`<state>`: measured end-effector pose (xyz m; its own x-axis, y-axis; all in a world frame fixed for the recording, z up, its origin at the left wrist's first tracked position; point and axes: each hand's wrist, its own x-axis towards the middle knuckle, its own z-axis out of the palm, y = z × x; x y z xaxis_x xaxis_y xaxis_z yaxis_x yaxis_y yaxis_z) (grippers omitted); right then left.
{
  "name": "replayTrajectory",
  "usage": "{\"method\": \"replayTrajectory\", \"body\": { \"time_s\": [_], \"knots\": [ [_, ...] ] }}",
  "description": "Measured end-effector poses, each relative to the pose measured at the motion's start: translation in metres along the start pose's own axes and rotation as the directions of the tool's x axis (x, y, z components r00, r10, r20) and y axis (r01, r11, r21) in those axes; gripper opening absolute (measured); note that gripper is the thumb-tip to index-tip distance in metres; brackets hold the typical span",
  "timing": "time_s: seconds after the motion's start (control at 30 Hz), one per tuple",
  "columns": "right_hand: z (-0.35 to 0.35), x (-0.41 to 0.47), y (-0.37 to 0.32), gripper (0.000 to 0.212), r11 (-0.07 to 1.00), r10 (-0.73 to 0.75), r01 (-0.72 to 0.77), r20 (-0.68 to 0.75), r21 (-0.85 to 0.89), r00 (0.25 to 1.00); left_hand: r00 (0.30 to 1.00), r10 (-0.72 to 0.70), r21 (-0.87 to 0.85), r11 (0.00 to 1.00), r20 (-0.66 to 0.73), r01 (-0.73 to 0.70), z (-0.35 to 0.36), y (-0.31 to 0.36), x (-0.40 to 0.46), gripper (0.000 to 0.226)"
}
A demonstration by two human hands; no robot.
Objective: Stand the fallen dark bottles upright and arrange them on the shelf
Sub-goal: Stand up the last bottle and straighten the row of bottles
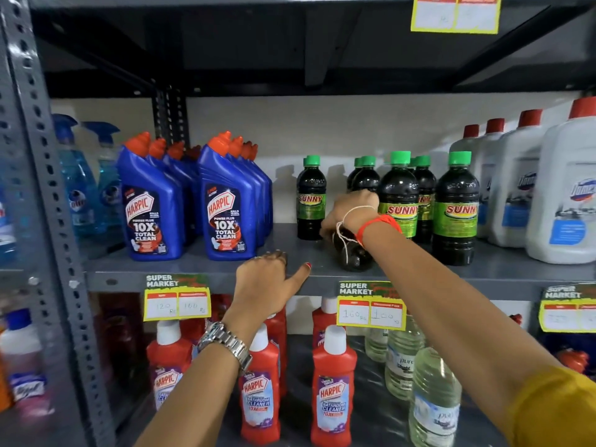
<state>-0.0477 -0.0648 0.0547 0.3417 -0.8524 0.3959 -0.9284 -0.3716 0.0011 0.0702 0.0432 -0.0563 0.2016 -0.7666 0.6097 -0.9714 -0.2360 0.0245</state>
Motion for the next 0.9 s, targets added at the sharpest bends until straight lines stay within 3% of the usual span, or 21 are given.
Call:
{"method": "replayTrajectory", "body": {
  "time_s": [0.07,0.13,0.23,0.33,0.5,0.8,0.9],
  "knots": [
    [-0.012,-0.005,0.004,0.064,0.994,0.072,-0.066,-0.068,0.087,0.995,1.0,0.007,0.001,1.0,-0.012,-0.007,0.001,-0.001,0.0,0.078],
    [-0.022,-0.007,0.006,0.073,0.959,0.091,-0.037,-0.182,0.28,0.979,1.0,0.01,-0.002,1.0,-0.017,-0.01,0.002,-0.001,0.0,0.08],
    [-0.027,-0.007,0.009,0.078,0.834,0.09,0.149,-0.397,0.531,0.913,1.0,0.014,-0.013,1.0,-0.023,-0.014,0.003,-0.001,0.0,0.08],
    [-0.027,-0.016,0.004,0.075,0.721,0.107,0.296,-0.523,0.626,0.846,1.0,0.018,-0.031,0.999,-0.011,-0.018,0.001,-0.001,0.0,0.082],
    [-0.001,-0.025,-0.006,0.076,0.591,0.122,0.353,-0.513,0.725,0.85,0.998,-0.003,-0.045,0.999,0.056,0.006,-0.001,0.0,0.001,0.075],
    [0.038,-0.031,-0.007,0.083,0.527,0.077,0.345,-0.448,0.777,0.891,1.0,-0.031,-0.028,0.999,-0.002,0.03,0.003,0.001,0.001,0.072],
    [0.04,-0.032,-0.008,0.1,0.562,0.111,0.303,-0.433,0.77,0.895,1.0,-0.027,-0.017,0.999,0.006,0.027,0.003,0.001,0.001,0.076]
  ]
}}
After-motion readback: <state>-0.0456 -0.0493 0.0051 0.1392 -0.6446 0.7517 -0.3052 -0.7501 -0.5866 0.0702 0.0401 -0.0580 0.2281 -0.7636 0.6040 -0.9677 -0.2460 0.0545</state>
